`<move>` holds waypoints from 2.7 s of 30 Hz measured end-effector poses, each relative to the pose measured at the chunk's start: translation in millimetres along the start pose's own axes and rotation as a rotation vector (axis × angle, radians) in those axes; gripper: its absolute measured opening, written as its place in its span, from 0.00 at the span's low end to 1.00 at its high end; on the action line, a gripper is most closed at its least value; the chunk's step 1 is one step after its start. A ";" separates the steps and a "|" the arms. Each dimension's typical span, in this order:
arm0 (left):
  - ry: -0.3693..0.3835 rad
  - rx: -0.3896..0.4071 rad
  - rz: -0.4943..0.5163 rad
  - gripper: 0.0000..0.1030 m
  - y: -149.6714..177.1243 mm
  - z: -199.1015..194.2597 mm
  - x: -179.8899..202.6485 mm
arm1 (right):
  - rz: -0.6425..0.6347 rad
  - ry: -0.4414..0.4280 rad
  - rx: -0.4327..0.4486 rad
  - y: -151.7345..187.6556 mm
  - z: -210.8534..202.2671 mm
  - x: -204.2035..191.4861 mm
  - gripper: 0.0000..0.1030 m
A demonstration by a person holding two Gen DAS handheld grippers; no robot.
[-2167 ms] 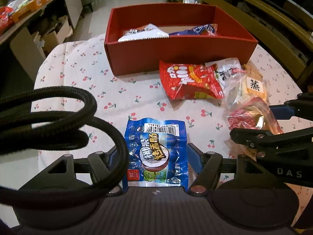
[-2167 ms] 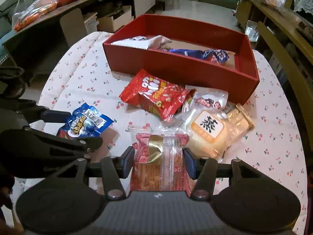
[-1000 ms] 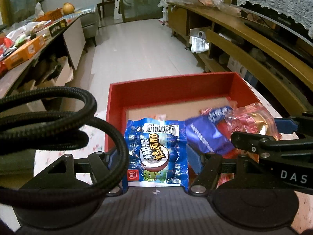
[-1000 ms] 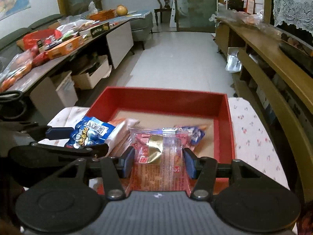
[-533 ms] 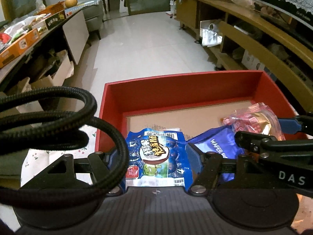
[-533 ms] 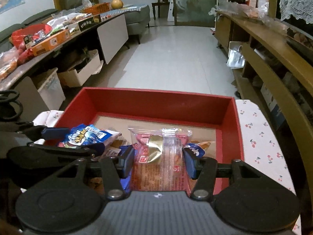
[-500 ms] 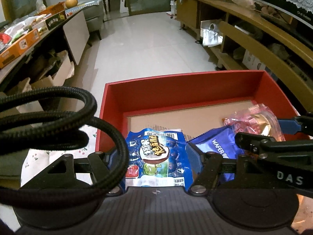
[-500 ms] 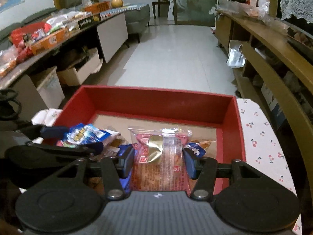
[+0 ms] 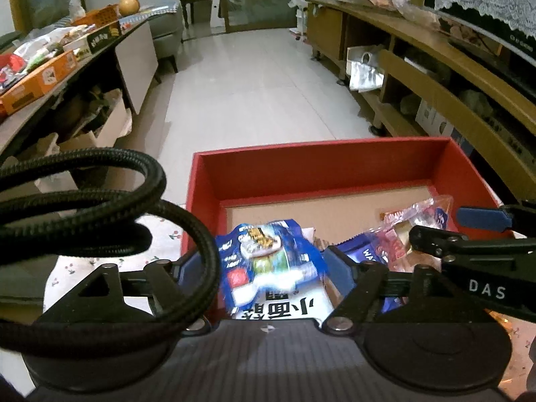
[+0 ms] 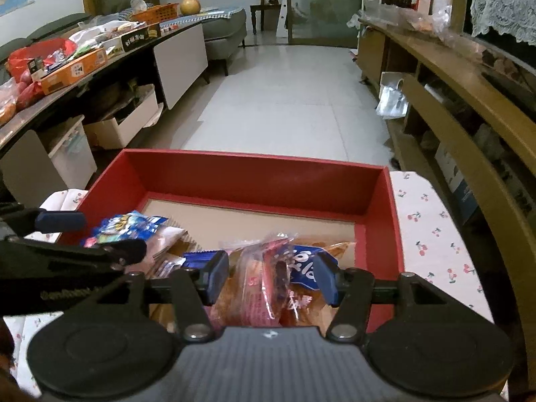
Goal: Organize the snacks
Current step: 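Open both tools to drop the packs into the red box, then reach the left tool to the red snack pack while the right reaches the steamed-cake pack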
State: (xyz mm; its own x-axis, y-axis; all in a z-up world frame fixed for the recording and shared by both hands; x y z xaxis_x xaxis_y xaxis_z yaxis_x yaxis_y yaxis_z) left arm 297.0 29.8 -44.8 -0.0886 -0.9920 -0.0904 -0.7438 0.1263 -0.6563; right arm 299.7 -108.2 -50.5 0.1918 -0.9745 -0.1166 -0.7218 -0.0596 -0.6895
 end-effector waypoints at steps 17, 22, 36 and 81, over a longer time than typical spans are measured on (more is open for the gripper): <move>0.055 -0.029 -0.044 0.82 38.3 -45.0 -9.3 | 0.001 0.007 -0.001 25.8 -52.6 -2.7 0.72; 0.141 -0.077 -0.029 0.84 59.4 -50.2 13.4 | 0.009 0.005 -0.031 47.2 -68.9 4.0 0.72; 0.219 -0.161 0.024 0.83 77.4 0.4 64.8 | 0.090 0.027 -0.076 78.6 -91.3 44.9 0.72; 0.460 -0.190 0.590 0.87 154.4 -68.4 99.2 | 0.096 -0.052 -0.248 122.4 -85.6 47.2 0.74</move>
State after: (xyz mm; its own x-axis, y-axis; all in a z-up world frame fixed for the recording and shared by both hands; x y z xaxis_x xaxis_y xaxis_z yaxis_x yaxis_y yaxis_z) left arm 128.1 -49.8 -103.9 -0.7413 -0.6701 -0.0380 -0.5850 0.6728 -0.4529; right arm 163.5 -180.1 -79.2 0.1442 -0.9662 -0.2136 -0.8779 -0.0253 -0.4781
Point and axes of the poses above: each gripper's, at about its wrist camera, not at the fingertips, and z roughly the way its jaws point, x to its right, y to its underside, the point moved 7 cm from there along z, roughly the way its jaws point, and after that the axes turned 3 degrees about z, right-handed, at the moved point
